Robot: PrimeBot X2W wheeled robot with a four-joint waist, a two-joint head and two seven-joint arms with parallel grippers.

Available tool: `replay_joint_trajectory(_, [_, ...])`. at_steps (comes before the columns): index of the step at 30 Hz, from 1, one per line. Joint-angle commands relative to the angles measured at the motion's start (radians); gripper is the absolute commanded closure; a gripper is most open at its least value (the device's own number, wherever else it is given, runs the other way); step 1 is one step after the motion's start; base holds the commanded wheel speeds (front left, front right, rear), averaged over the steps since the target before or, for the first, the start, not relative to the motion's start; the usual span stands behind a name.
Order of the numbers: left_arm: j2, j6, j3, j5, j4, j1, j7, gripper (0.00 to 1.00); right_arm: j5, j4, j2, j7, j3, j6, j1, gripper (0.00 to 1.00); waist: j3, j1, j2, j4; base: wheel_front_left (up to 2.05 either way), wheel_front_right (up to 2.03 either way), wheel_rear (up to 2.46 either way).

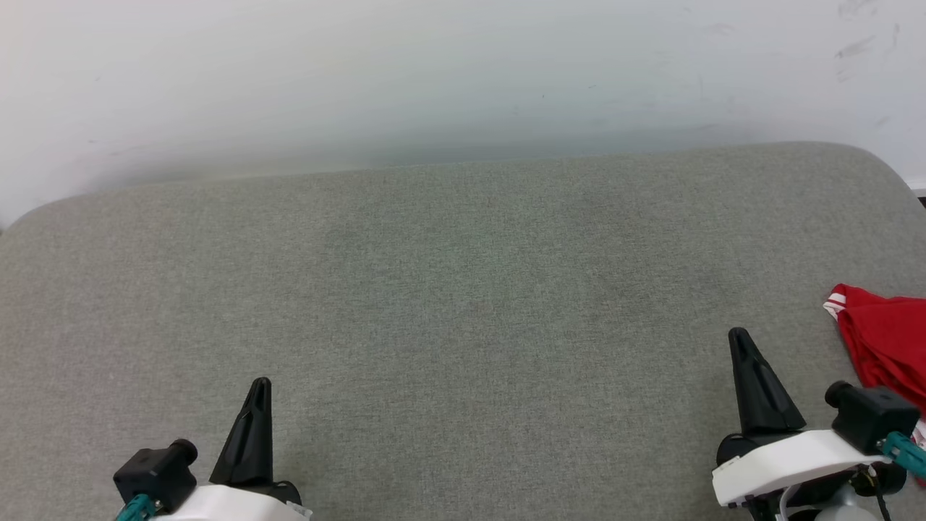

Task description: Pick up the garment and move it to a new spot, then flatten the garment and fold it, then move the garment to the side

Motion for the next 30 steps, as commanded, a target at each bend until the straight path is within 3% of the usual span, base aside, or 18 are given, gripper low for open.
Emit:
replay_joint_trajectory(1, [0.006, 0.001, 0.004, -0.042, -0.008, -0.030, 0.009, 1.00, 0.045, -0.009, -0.008, 0.006, -0.003, 0.000, -0.022, 1.00, 0.000, 0.0000, 0.0000, 0.000, 0.00, 0.00, 0.00])
replay_joint_trajectory(30, [0.010, -0.001, 0.018, -0.502, 0.055, -0.089, 0.111, 1.00, 0.526, 0.042, -0.022, 0.084, -0.022, 0.000, -0.047, 1.00, -0.010, -0.0001, 0.0000, 0.011, 0.00, 0.00, 0.00])
